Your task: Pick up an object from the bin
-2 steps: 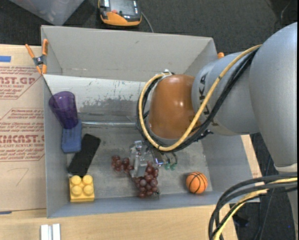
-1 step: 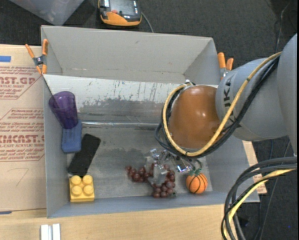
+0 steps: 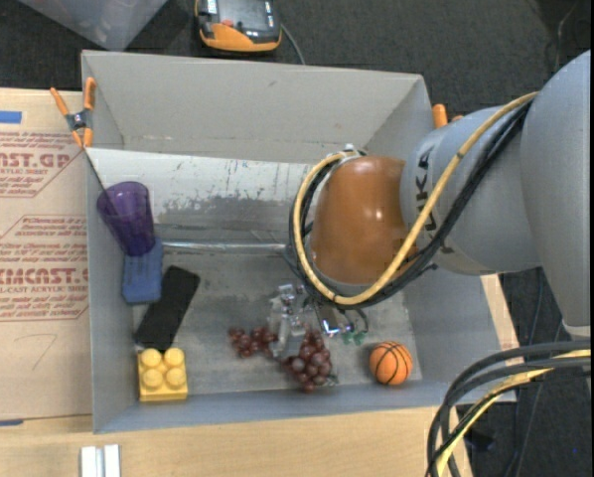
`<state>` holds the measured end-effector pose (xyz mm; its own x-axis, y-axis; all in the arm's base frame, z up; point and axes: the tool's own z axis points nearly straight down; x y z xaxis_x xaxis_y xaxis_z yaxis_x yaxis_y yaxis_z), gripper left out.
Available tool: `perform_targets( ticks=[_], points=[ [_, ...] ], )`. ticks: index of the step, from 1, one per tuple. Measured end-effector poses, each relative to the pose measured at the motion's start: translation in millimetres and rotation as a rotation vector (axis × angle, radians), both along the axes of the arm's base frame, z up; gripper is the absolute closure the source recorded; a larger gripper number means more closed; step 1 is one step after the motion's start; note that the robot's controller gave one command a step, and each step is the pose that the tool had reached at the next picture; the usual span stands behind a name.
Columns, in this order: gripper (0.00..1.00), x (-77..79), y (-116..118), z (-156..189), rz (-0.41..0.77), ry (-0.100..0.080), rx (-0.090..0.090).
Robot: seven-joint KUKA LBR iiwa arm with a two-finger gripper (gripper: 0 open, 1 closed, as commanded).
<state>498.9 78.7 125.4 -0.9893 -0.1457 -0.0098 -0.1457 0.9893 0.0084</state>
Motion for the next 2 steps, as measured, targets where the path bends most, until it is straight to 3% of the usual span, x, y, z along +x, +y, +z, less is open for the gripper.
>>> perform_targets(
  ticks=[1,2],
  points=[
    [1.0,-6.1,-41,-7,0.139,0.0,-0.005],
    [1.0,-3.1,35,-55,-0.054,-0.003,0.001]
  ],
)
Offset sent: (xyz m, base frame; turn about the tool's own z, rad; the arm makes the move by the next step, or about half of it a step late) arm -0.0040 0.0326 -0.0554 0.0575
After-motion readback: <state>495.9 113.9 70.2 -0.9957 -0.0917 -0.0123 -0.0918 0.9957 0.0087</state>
